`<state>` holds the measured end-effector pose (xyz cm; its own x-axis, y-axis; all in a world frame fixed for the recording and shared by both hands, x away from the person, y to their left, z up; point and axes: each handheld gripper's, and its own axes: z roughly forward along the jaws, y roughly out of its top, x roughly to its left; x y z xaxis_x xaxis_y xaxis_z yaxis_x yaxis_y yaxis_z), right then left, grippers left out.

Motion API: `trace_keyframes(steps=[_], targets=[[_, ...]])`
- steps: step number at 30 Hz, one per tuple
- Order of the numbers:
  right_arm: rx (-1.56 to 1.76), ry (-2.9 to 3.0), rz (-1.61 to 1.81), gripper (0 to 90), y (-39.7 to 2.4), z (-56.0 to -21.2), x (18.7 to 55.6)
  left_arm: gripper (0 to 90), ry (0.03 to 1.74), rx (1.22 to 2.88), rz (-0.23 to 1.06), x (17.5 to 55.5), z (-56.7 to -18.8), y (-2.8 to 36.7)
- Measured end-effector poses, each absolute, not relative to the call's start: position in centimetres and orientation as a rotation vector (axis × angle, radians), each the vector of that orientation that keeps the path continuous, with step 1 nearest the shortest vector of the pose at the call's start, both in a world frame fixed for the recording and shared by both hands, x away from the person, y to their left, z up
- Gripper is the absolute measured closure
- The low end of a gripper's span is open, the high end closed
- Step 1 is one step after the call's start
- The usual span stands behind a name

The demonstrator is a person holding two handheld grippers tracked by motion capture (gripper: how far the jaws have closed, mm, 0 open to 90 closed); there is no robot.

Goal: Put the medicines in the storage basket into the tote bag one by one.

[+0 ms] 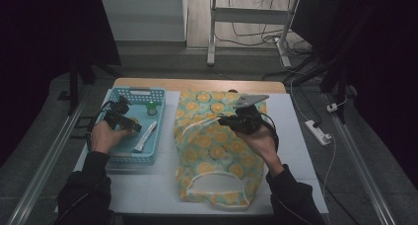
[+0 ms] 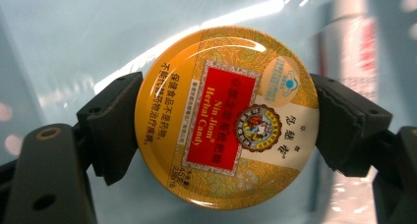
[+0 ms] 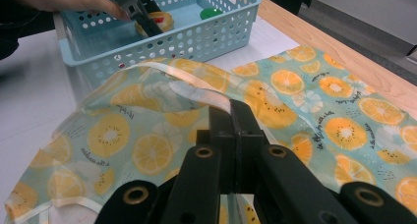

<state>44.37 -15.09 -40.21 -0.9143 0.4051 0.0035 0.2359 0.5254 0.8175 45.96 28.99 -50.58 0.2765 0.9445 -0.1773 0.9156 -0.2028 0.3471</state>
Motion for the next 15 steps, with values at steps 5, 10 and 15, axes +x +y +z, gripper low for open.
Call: trace_keyframes(steps=[5,10,15], targets=[[0.546,2.575,1.336,90.0,-15.0,-40.2,44.3,20.3,1.613,2.124,0.132,45.4,-49.7,28.9],[0.546,2.574,1.334,90.0,-15.1,-40.2,44.3,20.4,1.564,2.109,0.162,44.6,-48.9,28.6],[0.544,2.569,1.339,90.0,-15.1,-40.1,44.3,20.4,1.517,2.092,0.169,43.6,-48.2,28.1]])
